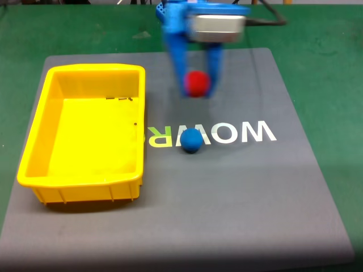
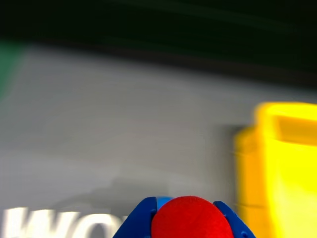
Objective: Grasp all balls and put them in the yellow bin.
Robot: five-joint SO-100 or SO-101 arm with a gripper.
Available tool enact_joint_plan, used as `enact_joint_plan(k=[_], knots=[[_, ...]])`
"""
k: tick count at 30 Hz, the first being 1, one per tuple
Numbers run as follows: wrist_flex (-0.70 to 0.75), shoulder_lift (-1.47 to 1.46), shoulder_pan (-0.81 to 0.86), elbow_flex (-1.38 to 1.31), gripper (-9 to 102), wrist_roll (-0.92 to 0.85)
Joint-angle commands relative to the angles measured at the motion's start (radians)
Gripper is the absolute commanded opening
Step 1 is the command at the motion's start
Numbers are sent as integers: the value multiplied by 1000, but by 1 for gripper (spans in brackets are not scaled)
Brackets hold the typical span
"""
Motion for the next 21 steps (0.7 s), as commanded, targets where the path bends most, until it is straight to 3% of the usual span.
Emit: enact_joint_plan(k=[1, 18, 19, 21], knots=[[0, 67, 137, -72, 0, -14], [-48, -5, 377, -81, 0, -35], [-48, -6, 379, -81, 4, -37], [-49, -11, 382, -83, 23, -35]])
